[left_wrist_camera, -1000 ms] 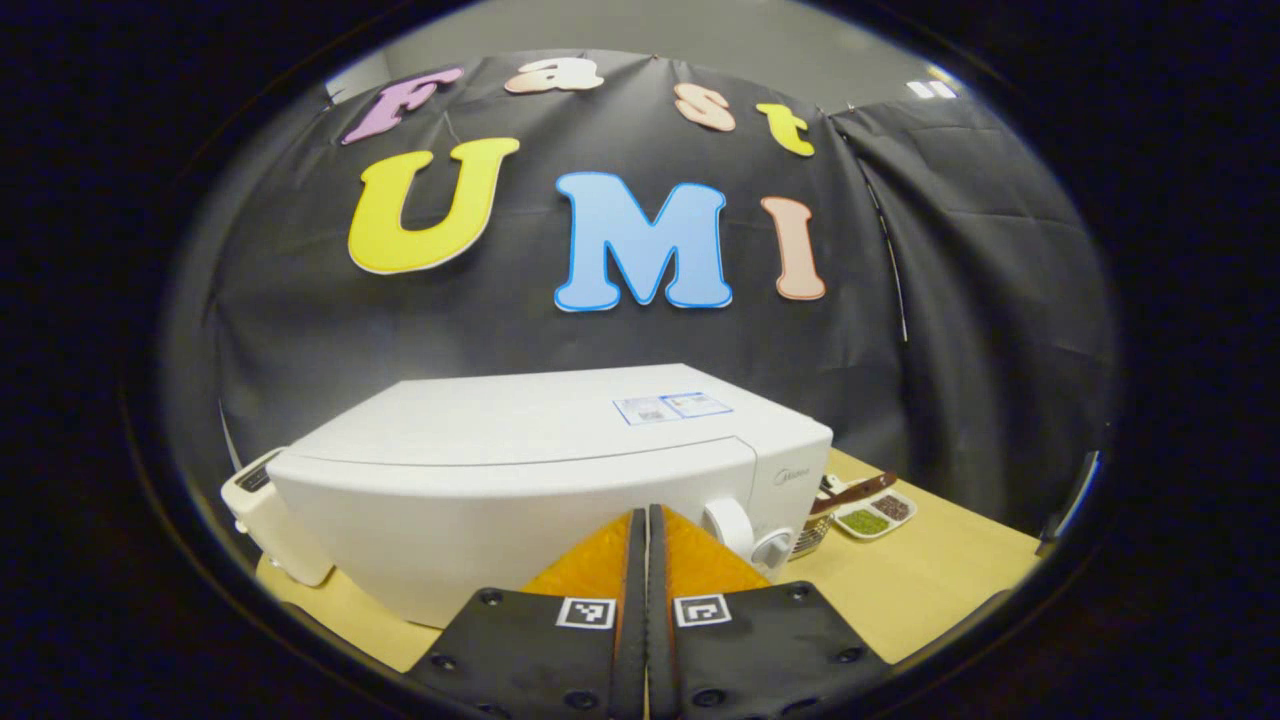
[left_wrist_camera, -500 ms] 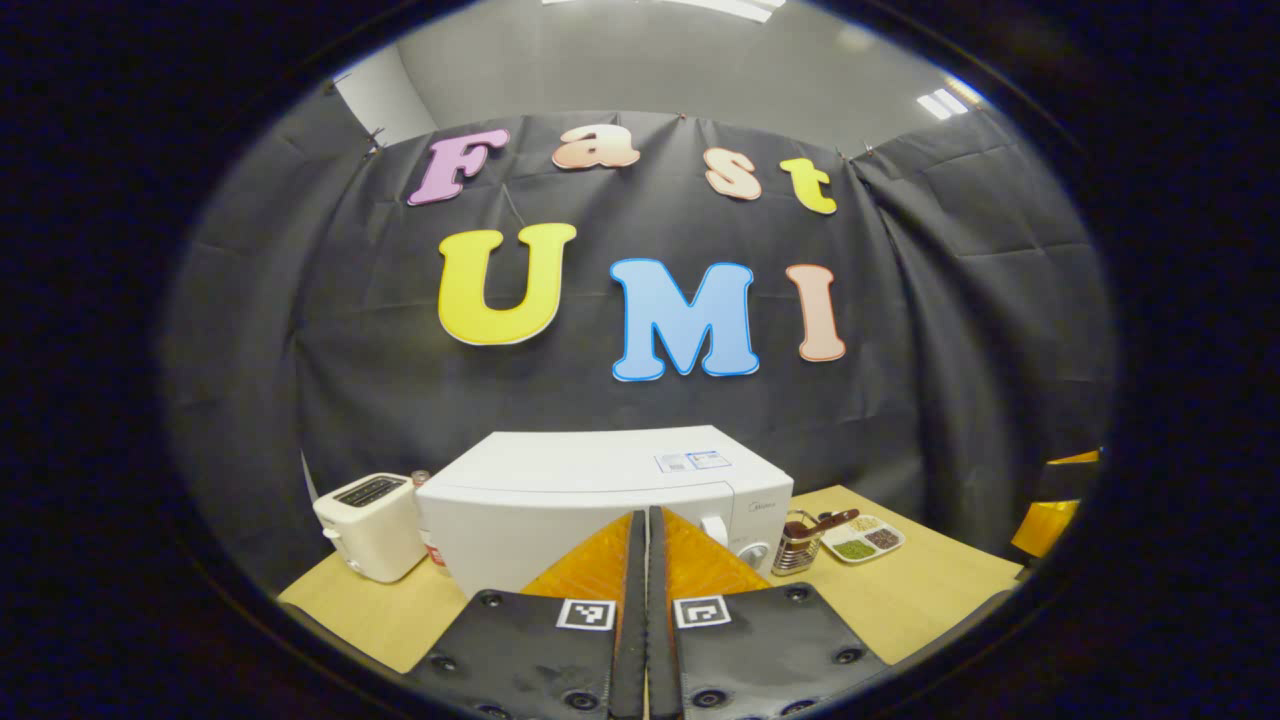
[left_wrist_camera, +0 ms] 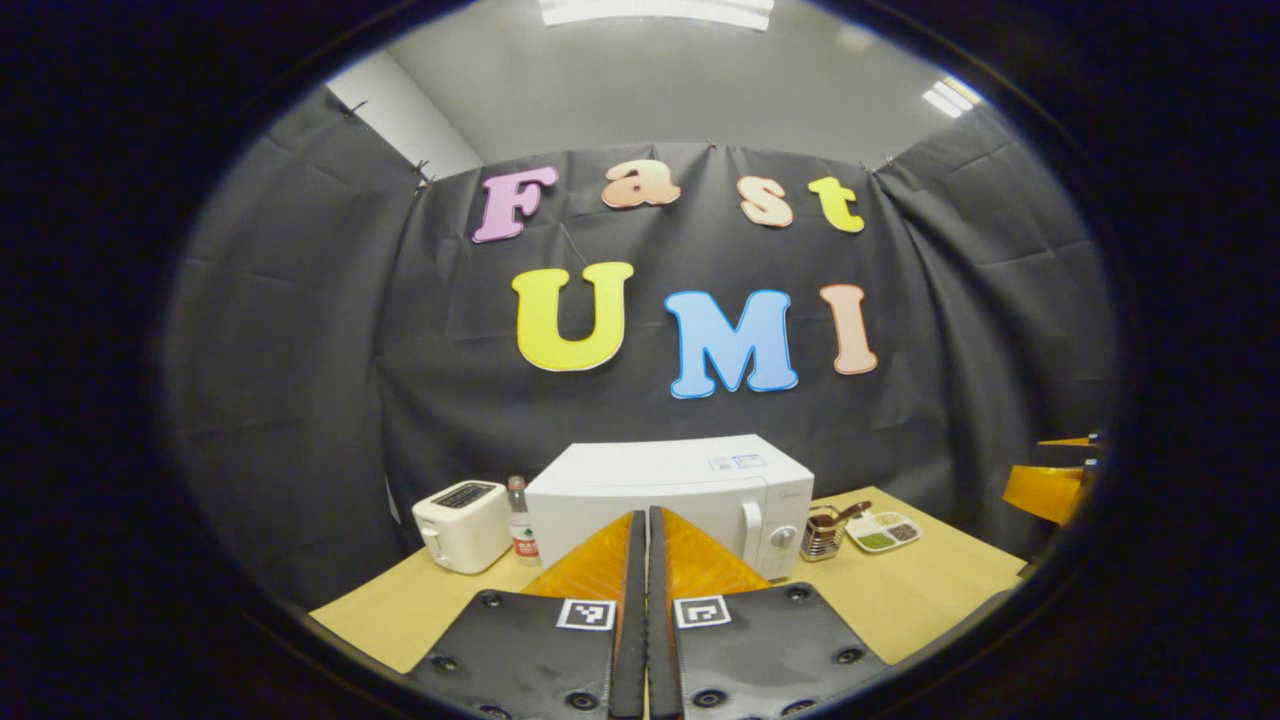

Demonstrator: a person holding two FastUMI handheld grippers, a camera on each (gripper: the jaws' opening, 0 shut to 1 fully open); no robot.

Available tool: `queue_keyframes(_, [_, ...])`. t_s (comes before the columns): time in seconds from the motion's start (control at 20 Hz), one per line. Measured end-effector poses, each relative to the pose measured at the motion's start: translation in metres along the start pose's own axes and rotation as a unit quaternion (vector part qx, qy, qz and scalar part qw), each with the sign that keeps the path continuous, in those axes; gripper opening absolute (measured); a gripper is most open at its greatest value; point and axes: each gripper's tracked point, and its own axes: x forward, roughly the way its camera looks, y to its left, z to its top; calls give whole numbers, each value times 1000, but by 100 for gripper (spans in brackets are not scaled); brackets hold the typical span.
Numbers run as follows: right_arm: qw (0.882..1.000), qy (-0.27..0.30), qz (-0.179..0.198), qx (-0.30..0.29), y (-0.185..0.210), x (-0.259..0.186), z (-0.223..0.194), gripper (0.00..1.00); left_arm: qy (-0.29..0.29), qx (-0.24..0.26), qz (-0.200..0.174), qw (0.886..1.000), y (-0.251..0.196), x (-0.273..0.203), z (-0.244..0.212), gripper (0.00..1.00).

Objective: Open the microwave oven with the left hand, put the food in, and close the microwave oven.

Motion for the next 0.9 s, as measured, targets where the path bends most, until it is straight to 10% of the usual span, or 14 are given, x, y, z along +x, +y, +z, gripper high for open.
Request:
queue_keyframes(0.6, [999, -19, -35, -18, 23, -42, 9, 98, -8, -15, 10, 1000, 51, -70, 5, 22])
queue_keyframes(0.9, [999, -27, -37, -23, 37, -50, 16, 98, -14, -19, 5, 1000, 61, -85, 7, 85])
